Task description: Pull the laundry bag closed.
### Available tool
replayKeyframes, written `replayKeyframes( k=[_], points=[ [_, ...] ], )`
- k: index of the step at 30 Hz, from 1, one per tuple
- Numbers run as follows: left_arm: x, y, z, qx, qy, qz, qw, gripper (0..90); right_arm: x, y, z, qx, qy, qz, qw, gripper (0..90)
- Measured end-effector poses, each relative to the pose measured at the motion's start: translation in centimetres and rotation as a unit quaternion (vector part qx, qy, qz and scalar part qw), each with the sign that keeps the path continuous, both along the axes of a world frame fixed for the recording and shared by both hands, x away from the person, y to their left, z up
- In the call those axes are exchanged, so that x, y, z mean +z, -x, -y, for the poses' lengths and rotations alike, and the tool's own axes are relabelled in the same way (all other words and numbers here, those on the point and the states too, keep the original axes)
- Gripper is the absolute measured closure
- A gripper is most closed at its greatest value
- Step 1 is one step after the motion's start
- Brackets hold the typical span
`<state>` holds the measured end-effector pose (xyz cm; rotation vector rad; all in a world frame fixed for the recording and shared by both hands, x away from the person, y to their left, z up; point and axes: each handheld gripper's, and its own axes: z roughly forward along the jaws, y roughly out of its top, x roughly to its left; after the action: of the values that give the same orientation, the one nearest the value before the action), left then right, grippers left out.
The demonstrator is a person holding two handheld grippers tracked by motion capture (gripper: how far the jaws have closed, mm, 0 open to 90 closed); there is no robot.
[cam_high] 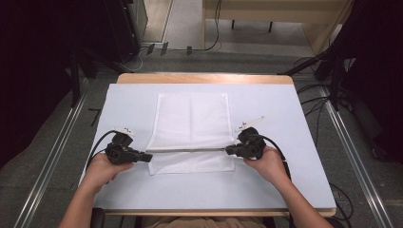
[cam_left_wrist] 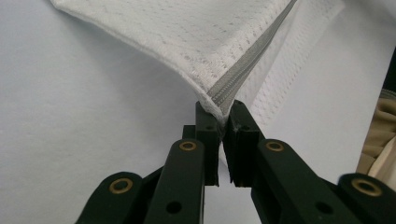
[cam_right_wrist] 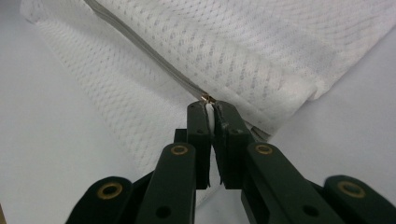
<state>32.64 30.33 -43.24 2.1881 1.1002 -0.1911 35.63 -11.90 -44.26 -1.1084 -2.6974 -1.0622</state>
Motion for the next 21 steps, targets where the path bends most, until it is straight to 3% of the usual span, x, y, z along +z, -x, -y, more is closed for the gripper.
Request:
replayKeyframes(
  k=[21],
  points=[
    [-0.67, -0.48, 0.09, 0.016, -0.003, 0.002, 0.9999, 64.0, -0.89, -0.72, -0.45, -0.009, 0.012, 0.007, 0.9999, 77.9]
  ],
)
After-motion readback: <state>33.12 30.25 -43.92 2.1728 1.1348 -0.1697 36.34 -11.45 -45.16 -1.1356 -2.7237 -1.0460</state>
